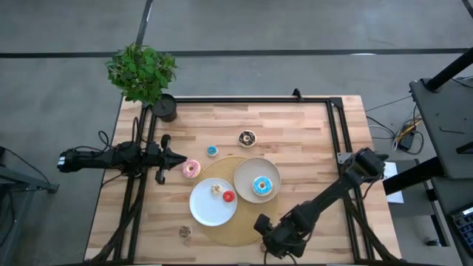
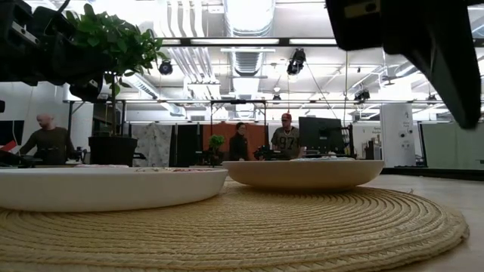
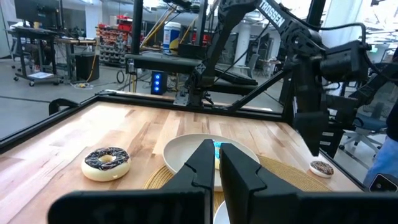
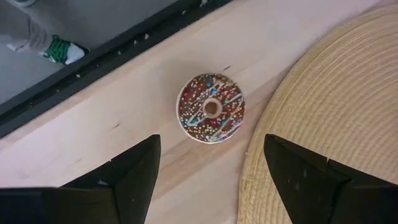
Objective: Pick & Place donuts
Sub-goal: Put the bottom brown donut on the white plate
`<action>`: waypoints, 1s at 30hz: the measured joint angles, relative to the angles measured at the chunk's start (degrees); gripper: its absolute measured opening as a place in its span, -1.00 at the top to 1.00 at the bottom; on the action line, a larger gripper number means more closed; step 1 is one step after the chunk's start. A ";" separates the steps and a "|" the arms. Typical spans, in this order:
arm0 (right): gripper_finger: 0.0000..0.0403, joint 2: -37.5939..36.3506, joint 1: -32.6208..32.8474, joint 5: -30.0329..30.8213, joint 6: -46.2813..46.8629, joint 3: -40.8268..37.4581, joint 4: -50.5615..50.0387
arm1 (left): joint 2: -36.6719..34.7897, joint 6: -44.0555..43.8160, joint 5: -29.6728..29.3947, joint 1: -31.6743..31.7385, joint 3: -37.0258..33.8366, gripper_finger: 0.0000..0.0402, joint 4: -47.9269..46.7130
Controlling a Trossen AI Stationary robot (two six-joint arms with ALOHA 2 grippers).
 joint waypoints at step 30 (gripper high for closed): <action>-0.37 5.25 1.01 -0.26 1.12 6.31 -1.95 | 0.00 0.02 0.01 0.01 0.00 1.00 0.00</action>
